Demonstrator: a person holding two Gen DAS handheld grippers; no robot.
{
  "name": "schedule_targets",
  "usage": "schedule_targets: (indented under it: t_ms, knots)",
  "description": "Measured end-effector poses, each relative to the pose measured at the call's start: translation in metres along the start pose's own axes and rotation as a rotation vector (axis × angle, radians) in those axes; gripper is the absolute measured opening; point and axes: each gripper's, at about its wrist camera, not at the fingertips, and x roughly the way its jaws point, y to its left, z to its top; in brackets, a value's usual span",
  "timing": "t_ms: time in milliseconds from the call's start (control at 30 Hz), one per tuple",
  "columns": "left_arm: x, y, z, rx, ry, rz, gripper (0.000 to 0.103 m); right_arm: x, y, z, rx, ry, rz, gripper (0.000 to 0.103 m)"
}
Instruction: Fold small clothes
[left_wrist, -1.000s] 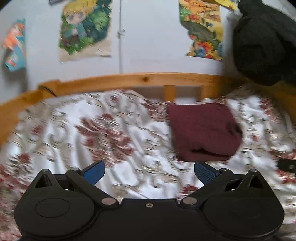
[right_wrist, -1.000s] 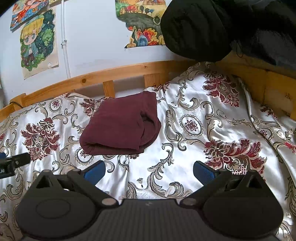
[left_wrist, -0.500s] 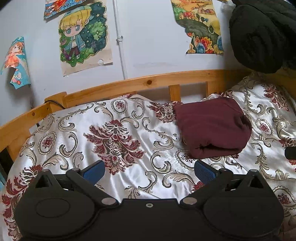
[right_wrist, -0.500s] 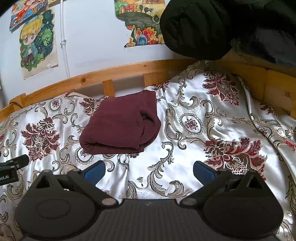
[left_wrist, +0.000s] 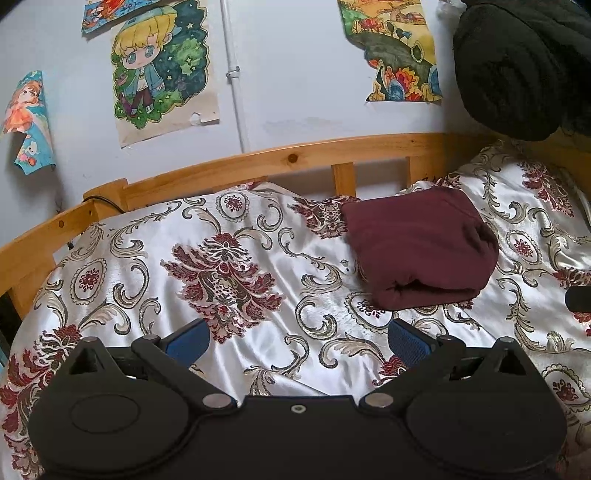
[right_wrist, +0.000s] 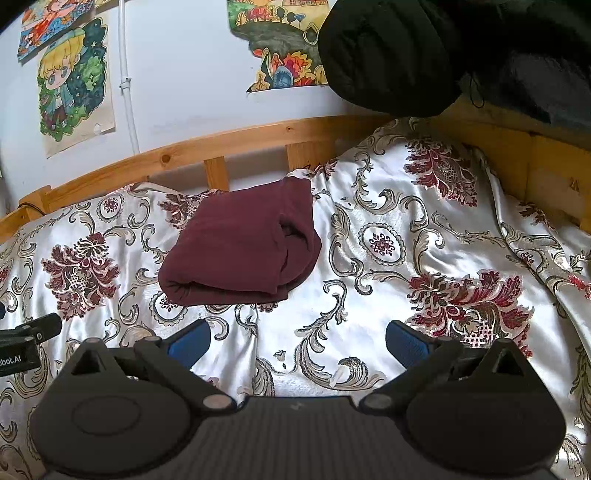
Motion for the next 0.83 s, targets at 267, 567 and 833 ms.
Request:
schedule_targets:
  t_ms: [267, 567, 833]
  knots:
    - [0.0014, 0.0007, -0.0008, -0.010, 0.008, -0.004, 0.102, 0.0008, -0.0002, -0.0006, 0.002, 0.002, 0.000, 0.103]
    - [0.0017, 0.0007, -0.0012, -0.009, 0.010, -0.004, 0.102, 0.0009, -0.0010, -0.0008, 0.002, 0.004, 0.002, 0.103]
    - [0.0026, 0.0006, -0.0018, -0.005, 0.014, -0.005, 0.102, 0.0014, -0.0011, -0.0027, 0.005, 0.010, 0.003, 0.103]
